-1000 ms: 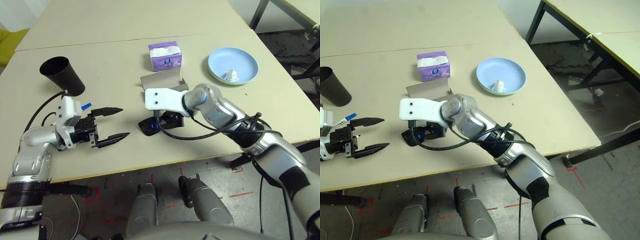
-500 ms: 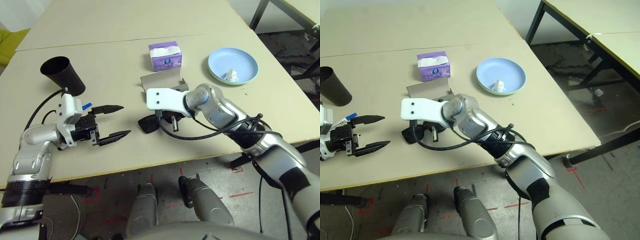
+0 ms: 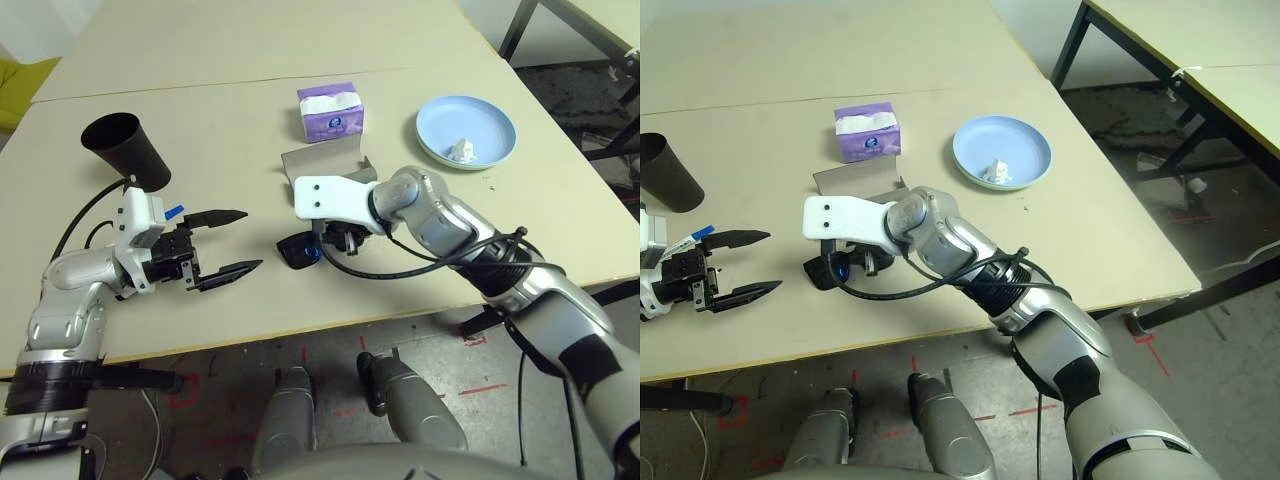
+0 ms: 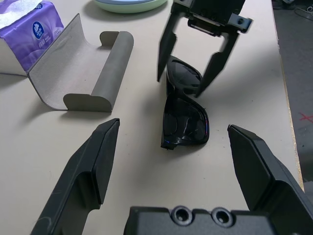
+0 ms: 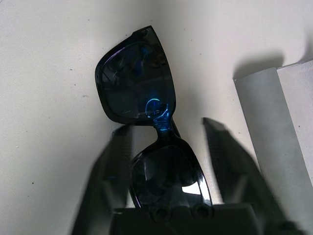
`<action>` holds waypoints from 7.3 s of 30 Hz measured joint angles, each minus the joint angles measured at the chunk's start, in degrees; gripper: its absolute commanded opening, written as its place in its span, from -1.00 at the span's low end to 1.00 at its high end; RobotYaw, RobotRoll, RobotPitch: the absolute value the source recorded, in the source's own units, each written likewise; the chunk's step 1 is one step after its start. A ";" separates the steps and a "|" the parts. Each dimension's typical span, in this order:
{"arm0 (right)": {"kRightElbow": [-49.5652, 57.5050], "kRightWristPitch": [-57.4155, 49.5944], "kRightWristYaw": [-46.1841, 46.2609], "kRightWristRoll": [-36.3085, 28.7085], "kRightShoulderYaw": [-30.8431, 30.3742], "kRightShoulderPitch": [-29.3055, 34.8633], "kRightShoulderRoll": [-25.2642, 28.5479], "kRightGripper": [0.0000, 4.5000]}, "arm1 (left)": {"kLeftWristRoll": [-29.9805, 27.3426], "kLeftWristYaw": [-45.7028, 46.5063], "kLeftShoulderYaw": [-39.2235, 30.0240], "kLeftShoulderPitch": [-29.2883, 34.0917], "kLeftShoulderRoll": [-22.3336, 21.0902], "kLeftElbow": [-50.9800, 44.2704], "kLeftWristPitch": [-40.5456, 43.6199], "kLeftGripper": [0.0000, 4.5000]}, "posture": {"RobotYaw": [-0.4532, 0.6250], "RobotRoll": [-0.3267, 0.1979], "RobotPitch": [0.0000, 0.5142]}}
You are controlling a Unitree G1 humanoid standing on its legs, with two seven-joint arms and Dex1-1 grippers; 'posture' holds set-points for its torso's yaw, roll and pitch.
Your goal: Organize and tidy the items on the table.
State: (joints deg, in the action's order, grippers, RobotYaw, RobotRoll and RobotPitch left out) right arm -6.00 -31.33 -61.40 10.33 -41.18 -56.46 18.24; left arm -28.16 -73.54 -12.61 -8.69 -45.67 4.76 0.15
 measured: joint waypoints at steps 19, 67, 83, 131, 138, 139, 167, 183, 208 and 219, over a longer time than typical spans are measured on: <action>-1.71 1.98 -0.17 1.25 0.02 1.40 -1.21 -0.44 | 0.00 0.33 -0.01 0.40 0.31 0.00 -0.70 1.00 | -0.32 0.25 -0.25; -38.72 39.94 19.58 10.25 7.64 -14.63 -5.20 -0.93 | 0.88 15.14 -2.24 1.87 5.00 0.42 5.72 1.00 | -0.27 0.25 -0.30; -51.65 56.36 25.22 14.31 8.63 -15.15 -6.59 -0.93 | -0.12 15.64 -2.26 2.67 5.01 -2.63 7.71 1.00 | -0.26 0.25 -0.26; 4.99 9.00 18.99 -30.56 52.87 19.01 4.40 0.99 | 8.12 31.99 -0.47 -15.04 13.55 10.13 6.49 1.00 | -0.38 0.25 -0.21; 20.42 13.34 7.62 -34.28 55.80 55.76 14.22 0.99 | 12.47 35.92 2.22 -24.12 15.72 20.42 5.10 1.00 | -0.49 0.25 -0.24; 20.31 15.04 6.00 -34.52 56.20 58.15 14.71 0.99 | 12.95 36.17 2.41 -25.35 15.76 22.15 4.46 1.00 | -0.50 0.25 -0.24; 5.25 35.82 -2.55 -42.02 58.07 52.71 12.64 0.99 | 22.55 41.64 7.00 -42.01 21.38 56.06 -9.69 1.00 | -0.54 0.25 -0.29; 7.29 35.30 -0.36 -41.95 56.05 53.58 12.34 0.99 | 21.99 28.04 7.84 -41.99 22.02 56.18 -17.14 1.00 | -0.55 0.25 -0.29; 9.87 33.32 0.79 -42.05 56.05 54.57 13.44 0.99 | 19.94 36.66 4.35 -44.01 21.97 57.16 -13.31 1.00 | -0.60 0.25 -0.30; 12.39 32.59 2.19 -42.06 56.06 55.77 13.80 0.99 | 22.09 38.01 5.57 -47.05 24.67 61.01 -13.45 1.00 | -0.67 0.25 -0.32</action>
State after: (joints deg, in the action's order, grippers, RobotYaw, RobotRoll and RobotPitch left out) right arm 6.39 1.26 -59.22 -31.73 14.88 -0.68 32.04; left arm -6.07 -35.53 -7.04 -55.73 -21.00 65.77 -13.30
